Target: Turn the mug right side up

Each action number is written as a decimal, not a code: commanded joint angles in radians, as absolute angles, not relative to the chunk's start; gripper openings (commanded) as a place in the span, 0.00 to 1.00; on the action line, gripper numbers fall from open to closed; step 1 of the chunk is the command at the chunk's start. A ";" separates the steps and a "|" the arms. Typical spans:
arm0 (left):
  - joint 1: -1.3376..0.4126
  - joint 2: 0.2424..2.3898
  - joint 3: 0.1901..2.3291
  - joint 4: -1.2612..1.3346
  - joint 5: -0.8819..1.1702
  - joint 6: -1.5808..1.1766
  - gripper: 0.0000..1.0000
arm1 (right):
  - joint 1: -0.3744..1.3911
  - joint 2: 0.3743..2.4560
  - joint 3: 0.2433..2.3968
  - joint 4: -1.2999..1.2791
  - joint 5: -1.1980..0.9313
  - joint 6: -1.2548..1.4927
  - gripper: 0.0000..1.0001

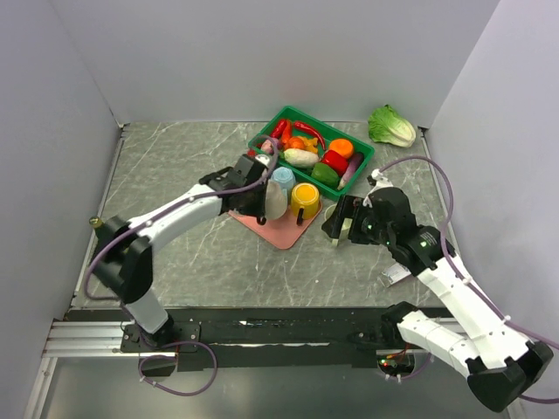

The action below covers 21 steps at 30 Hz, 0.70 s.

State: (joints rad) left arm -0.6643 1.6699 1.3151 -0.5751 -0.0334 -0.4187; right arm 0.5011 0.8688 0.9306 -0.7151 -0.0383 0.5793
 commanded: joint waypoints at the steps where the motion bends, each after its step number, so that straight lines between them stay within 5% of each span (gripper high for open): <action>1: -0.670 1.478 1.367 -0.499 0.064 -0.521 0.01 | 0.494 0.825 0.954 -0.562 -0.153 0.587 1.00; 21: -0.670 1.101 1.293 0.096 0.515 -0.796 0.01 | 0.506 0.810 0.962 0.116 -0.587 0.821 0.95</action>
